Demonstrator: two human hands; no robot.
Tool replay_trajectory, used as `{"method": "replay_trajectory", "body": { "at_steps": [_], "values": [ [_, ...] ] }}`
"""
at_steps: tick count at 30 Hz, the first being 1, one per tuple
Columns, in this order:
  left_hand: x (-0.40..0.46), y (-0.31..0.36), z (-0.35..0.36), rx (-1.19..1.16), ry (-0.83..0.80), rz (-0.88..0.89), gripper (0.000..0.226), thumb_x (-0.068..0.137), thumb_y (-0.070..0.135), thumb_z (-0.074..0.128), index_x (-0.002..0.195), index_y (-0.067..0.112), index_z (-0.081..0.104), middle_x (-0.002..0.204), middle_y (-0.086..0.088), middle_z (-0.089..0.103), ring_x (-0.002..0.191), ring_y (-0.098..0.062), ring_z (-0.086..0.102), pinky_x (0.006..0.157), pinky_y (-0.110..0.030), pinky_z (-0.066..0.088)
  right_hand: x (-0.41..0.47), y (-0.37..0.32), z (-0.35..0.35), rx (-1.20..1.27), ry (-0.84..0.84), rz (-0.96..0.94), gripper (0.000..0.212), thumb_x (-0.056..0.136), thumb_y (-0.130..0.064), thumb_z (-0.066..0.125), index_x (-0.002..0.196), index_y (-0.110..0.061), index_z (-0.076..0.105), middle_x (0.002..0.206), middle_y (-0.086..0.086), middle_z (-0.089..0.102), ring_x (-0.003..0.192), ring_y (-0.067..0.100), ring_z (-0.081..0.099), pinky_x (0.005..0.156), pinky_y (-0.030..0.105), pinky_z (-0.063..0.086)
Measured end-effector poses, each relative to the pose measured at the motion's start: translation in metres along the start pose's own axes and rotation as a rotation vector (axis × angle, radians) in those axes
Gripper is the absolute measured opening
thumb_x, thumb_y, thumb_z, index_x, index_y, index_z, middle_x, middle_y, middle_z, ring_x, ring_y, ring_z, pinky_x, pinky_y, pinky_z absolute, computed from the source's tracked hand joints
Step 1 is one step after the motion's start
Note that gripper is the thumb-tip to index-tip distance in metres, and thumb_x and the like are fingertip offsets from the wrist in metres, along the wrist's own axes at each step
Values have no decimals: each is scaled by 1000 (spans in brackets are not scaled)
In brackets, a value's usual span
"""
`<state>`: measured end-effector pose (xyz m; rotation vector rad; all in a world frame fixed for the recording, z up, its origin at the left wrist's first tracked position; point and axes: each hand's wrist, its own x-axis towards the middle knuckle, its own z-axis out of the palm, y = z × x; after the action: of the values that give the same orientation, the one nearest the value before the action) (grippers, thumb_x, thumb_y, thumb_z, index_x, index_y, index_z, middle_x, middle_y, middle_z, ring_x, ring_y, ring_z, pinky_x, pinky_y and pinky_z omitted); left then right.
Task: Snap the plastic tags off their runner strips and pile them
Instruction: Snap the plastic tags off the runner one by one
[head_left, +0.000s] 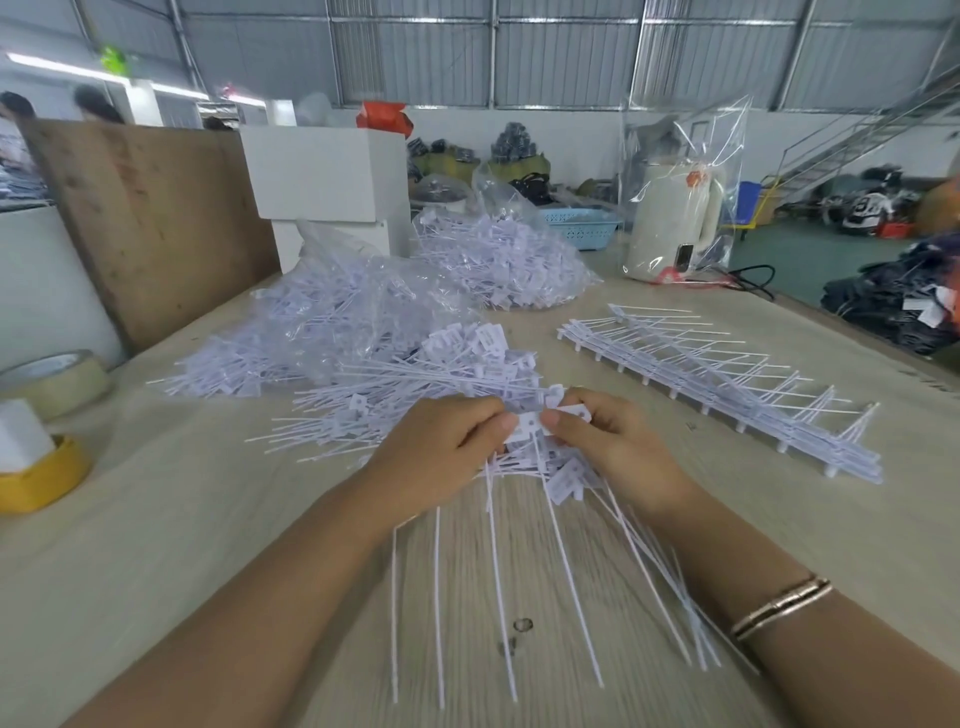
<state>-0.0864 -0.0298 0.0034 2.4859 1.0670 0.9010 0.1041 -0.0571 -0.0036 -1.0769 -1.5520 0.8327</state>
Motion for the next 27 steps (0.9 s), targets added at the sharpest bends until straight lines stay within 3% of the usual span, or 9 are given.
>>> {"method": "replay_trajectory", "body": {
  "at_steps": [4, 6, 9, 14, 17, 19, 22, 25, 27],
  "values": [
    [0, 4, 2, -127, 7, -49, 33, 98, 29, 44, 65, 26, 46, 52, 12, 44, 49, -3, 40, 52, -20, 30, 0, -3, 2, 19, 37, -32, 26, 89, -16, 62, 63, -19, 60, 55, -11, 52, 50, 2, 47, 52, 10, 37],
    [1, 6, 2, -196, 55, -59, 29, 98, 28, 44, 72, 17, 53, 54, 10, 43, 48, -3, 39, 50, -16, 30, 0, -5, 5, 132, 83, -44, 23, 89, -13, 61, 66, -17, 62, 56, -12, 56, 52, 1, 51, 53, 9, 40],
    [3, 11, 5, -237, 124, -33, 29, 98, 27, 44, 70, 22, 52, 56, 2, 47, 47, -3, 39, 50, -17, 30, -1, -7, 9, 229, 145, -45, 19, 89, -11, 59, 70, -12, 63, 58, -10, 58, 54, -1, 54, 54, 8, 42],
    [4, 11, 6, -373, 200, -102, 26, 98, 32, 42, 77, 27, 56, 65, 0, 56, 56, -6, 48, 54, -12, 37, 0, -6, 7, 423, 269, 67, 26, 94, -20, 52, 68, -18, 57, 59, -7, 51, 55, 5, 46, 64, 20, 42],
    [3, 4, -3, -477, 273, -136, 29, 88, 49, 41, 75, 28, 56, 68, 4, 53, 65, -14, 50, 58, -13, 41, 0, -6, -3, 253, 371, 94, 28, 93, -28, 54, 67, -19, 57, 61, -8, 50, 60, 7, 46, 62, 16, 42],
    [1, 0, -7, -450, 262, -115, 44, 82, 55, 41, 83, 15, 59, 72, -10, 56, 65, -16, 50, 57, -15, 39, -2, -6, -4, 206, 323, 70, 27, 91, -24, 57, 66, -15, 59, 59, -6, 51, 60, 11, 44, 55, 9, 40],
    [-1, -1, -8, -360, 224, -93, 56, 83, 53, 41, 85, 0, 59, 76, -23, 60, 61, -18, 51, 56, -17, 36, -3, -7, 2, -28, 198, 27, 27, 90, -27, 59, 67, -12, 56, 60, -2, 46, 55, 12, 39, 57, 24, 37],
    [-4, 2, -7, -265, 191, -76, 40, 89, 45, 46, 74, 10, 57, 55, -5, 51, 49, -6, 42, 52, -18, 34, 0, -2, 3, -456, 190, -60, 22, 89, -30, 60, 69, -32, 52, 67, -12, 52, 58, 1, 43, 74, 31, 23],
    [-5, 1, -4, -143, 139, -68, 20, 92, 37, 52, 83, 21, 60, 56, -1, 54, 49, -10, 48, 55, -30, 41, 1, -2, 2, -620, 200, -118, 19, 89, -31, 60, 74, -37, 50, 78, -17, 56, 74, 0, 48, 74, 30, 16]
  ]
}}
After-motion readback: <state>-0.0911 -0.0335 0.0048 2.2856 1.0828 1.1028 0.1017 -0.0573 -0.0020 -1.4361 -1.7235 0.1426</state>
